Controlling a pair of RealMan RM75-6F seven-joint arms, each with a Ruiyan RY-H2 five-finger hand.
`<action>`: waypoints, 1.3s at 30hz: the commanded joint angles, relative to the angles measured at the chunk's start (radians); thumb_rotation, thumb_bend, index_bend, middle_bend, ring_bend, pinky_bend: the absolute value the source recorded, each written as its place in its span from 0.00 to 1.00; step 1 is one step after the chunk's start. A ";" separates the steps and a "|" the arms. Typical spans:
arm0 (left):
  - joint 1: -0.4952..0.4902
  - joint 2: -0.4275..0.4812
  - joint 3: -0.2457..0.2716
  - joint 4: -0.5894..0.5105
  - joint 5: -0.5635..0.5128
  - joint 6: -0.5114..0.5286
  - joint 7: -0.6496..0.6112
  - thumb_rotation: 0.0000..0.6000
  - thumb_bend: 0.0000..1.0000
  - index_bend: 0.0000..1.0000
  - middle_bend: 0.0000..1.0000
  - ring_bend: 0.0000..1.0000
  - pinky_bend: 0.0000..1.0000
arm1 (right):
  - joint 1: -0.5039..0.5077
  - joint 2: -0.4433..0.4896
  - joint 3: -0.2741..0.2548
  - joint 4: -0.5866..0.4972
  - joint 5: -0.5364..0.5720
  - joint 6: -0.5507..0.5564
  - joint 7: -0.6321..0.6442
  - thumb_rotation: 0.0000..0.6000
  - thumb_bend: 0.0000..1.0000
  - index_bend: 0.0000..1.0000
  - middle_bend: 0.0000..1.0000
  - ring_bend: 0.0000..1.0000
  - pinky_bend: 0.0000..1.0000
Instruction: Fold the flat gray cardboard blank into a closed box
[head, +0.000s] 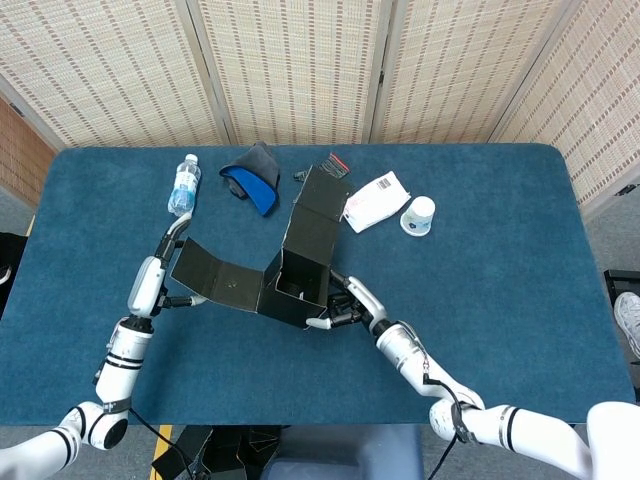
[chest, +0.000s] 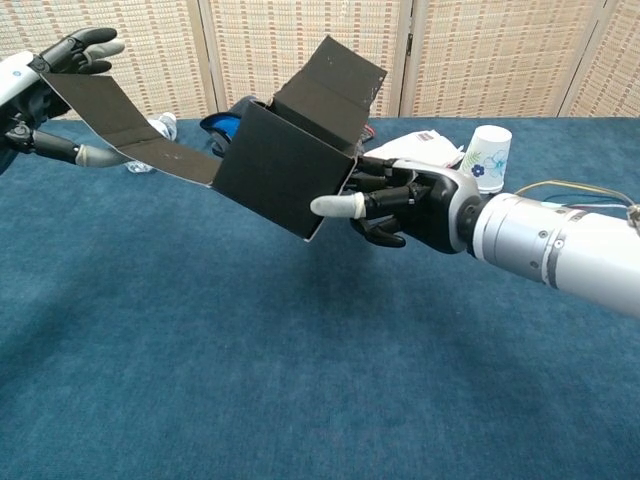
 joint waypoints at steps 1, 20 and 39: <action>-0.002 -0.004 0.008 0.008 0.016 0.017 0.005 1.00 0.10 0.00 0.00 0.00 0.24 | 0.014 0.004 -0.007 -0.004 0.011 0.000 -0.032 1.00 0.35 0.39 0.39 0.75 0.91; -0.028 -0.103 0.051 0.201 0.068 0.073 -0.048 1.00 0.10 0.00 0.00 0.03 0.24 | 0.121 -0.052 -0.043 0.032 0.204 -0.026 -0.345 1.00 0.35 0.40 0.39 0.75 0.92; -0.047 -0.241 0.107 0.452 0.115 0.146 -0.079 1.00 0.09 0.00 0.05 0.11 0.27 | 0.179 -0.119 -0.055 0.098 0.343 -0.009 -0.543 1.00 0.37 0.40 0.40 0.75 0.92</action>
